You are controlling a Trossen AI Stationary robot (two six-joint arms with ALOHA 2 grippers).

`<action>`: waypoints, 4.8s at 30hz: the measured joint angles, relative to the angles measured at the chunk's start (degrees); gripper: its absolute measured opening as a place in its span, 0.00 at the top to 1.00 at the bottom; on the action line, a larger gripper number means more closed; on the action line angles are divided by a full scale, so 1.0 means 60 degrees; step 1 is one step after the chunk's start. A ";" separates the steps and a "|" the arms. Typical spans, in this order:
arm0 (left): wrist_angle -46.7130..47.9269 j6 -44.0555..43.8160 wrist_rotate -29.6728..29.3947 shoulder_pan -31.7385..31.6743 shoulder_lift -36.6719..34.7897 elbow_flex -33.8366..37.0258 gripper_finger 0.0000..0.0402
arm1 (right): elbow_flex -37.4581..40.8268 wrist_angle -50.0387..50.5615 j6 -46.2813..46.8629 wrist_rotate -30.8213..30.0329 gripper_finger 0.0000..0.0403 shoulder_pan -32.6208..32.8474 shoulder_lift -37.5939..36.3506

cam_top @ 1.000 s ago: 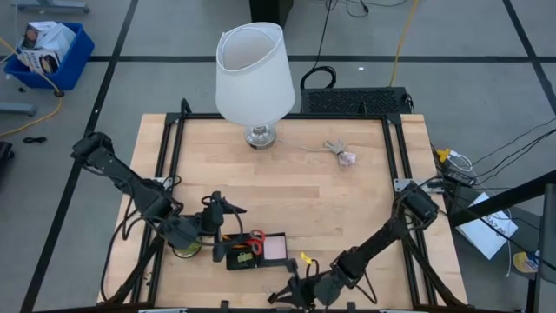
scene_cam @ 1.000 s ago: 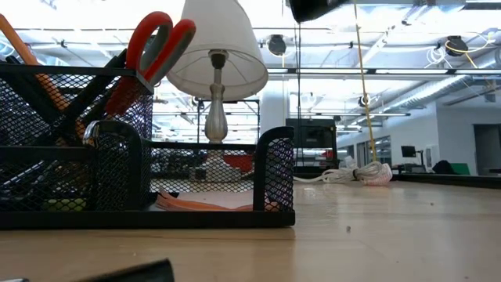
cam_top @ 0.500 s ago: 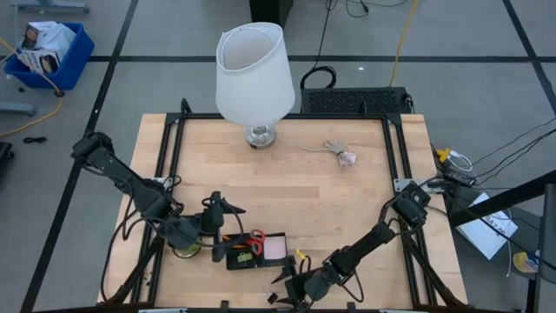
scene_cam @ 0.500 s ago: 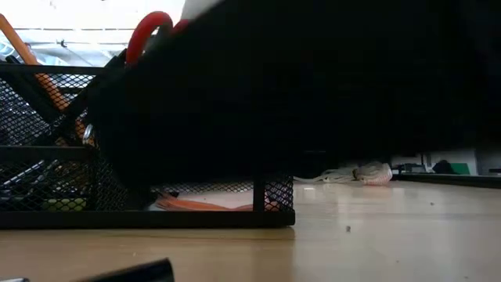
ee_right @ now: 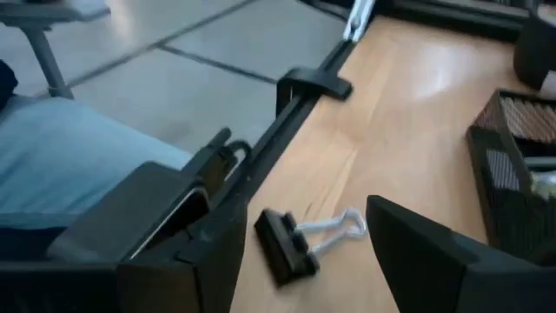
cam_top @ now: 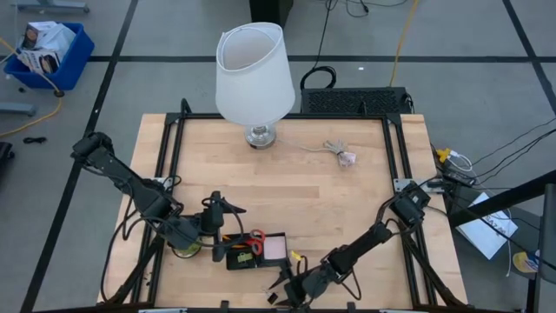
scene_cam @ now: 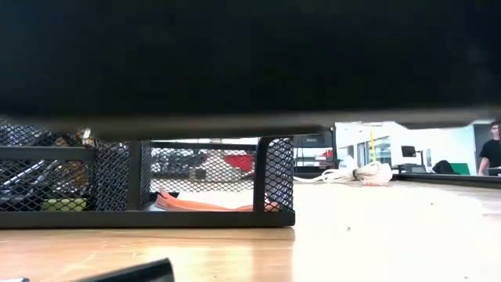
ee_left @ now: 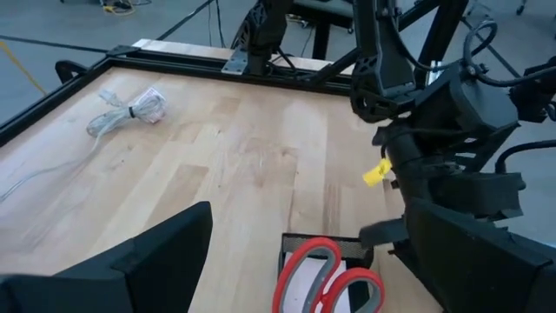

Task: Pick and place office supplies into organizer
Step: Put the black paper clip into the black desk organizer

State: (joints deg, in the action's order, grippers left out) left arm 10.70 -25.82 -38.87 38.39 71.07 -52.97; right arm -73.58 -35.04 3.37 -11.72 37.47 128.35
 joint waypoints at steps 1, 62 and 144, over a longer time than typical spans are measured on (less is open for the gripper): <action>0.0001 0.0000 -0.0002 0.0000 0.0000 0.0000 0.04 | -0.0005 -0.0262 -0.0047 0.0110 0.44 -0.0021 0.0134; 0.0262 -0.0310 0.0055 0.0051 0.0018 -0.0011 0.04 | -0.0157 -0.0344 -0.0038 0.0680 1.00 -0.0539 0.0602; 0.0364 0.0200 0.0477 -0.0117 0.0288 -0.0004 0.04 | 1.0942 0.1264 -0.0279 -0.1271 0.79 -0.0872 -1.7566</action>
State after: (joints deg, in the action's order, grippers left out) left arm 12.88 -24.62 -36.01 37.69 72.80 -52.99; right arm -7.93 -27.46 1.69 -19.34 32.23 22.95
